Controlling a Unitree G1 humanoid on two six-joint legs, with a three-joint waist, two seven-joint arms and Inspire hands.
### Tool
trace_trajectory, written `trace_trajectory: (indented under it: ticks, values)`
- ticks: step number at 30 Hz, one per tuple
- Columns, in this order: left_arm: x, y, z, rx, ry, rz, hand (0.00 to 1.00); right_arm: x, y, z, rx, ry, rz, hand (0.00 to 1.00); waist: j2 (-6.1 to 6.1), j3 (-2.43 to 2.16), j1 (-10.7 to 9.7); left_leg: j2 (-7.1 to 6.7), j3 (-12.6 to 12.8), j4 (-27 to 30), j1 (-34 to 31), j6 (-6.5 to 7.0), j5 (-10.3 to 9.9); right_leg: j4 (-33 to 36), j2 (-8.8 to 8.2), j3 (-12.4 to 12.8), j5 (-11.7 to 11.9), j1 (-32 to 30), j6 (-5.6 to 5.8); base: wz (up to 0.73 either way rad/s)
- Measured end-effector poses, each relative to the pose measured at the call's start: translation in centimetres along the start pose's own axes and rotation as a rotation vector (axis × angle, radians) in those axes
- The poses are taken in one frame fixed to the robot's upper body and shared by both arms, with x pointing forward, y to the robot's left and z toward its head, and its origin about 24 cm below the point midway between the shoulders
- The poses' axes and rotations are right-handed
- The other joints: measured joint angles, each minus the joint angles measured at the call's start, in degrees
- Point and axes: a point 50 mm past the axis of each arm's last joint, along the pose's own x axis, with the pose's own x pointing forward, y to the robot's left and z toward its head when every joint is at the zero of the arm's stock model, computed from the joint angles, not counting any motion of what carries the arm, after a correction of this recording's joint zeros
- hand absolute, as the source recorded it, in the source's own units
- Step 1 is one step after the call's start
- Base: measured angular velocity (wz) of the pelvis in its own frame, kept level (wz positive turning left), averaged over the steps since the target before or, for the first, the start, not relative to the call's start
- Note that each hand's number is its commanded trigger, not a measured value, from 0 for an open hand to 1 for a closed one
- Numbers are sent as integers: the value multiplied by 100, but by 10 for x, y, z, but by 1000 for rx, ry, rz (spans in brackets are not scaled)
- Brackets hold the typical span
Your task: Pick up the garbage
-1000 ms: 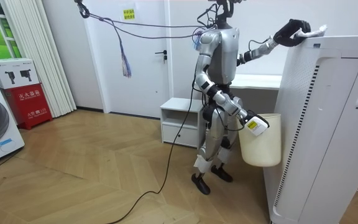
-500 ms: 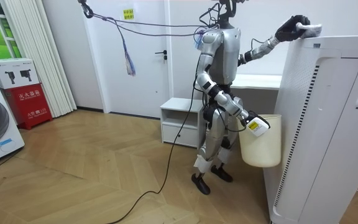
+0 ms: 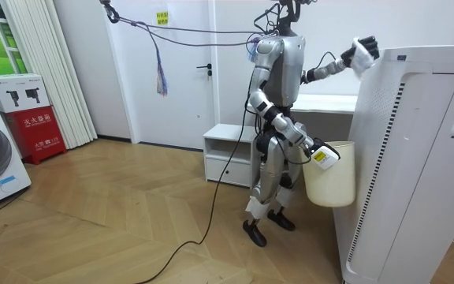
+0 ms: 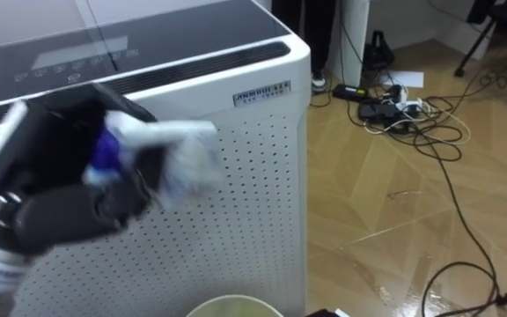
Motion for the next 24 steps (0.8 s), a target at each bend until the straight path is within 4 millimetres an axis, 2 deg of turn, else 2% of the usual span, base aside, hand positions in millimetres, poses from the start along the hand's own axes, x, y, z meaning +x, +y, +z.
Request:
trace_trajectory:
  ticks: [5,7,12,15,17,18,22,24]
  values:
    - [0,-5,-3,-50,18,-98,100,2,4,0,0,1,10,100,75,17,4,2,27,-23,-14,11,-7,4,-5,8,1,-72,3,0]
    - [-1,-6,-4,-55,27,-122,100,2,4,0,-3,2,9,100,110,-5,21,13,39,-16,-81,11,-7,33,1,20,1,-149,3,-4]
    - [-10,-5,-23,-107,107,-126,100,5,2,1,-10,7,-28,100,129,9,13,33,67,5,-165,10,-6,88,11,75,1,-269,3,-4]
    - [-15,-6,-45,-158,179,-101,100,13,-7,6,-18,21,-58,100,113,40,17,49,68,71,-393,14,14,201,15,79,6,-482,-6,0]
    - [-23,-5,-66,-161,280,-84,100,22,-13,10,-11,38,-80,100,71,77,-12,73,79,129,-631,8,46,282,33,109,19,-739,-28,0]
    - [-25,-5,-70,-158,304,-83,100,24,-15,11,-10,41,-84,100,61,83,-17,76,80,141,-707,8,61,307,33,118,24,-822,-37,0]
    - [-33,-7,-113,-154,497,-82,100,34,-32,17,-5,81,-130,100,21,115,-25,80,61,216,-1103,14,133,412,19,41,52,-1228,-76,4]
    - [-37,-9,-125,-141,561,-92,100,36,-34,19,-9,91,-140,100,-13,138,-43,94,61,217,-1216,9,150,391,36,34,83,-1320,-88,0]
